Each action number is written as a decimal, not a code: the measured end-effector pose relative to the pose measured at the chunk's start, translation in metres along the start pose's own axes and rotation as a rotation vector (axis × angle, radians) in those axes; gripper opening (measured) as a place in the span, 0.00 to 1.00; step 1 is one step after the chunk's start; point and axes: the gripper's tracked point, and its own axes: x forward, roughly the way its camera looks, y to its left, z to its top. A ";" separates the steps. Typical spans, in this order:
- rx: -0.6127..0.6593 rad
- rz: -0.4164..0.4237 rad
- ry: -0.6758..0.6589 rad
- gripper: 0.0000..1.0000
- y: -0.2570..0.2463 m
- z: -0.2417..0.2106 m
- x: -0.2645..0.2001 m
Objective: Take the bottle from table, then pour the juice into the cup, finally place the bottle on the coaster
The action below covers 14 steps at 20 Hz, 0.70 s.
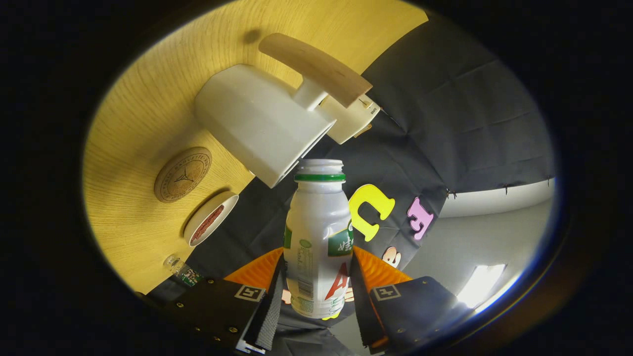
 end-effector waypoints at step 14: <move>0.727 0.127 0.118 0.64 0.022 -0.025 -0.005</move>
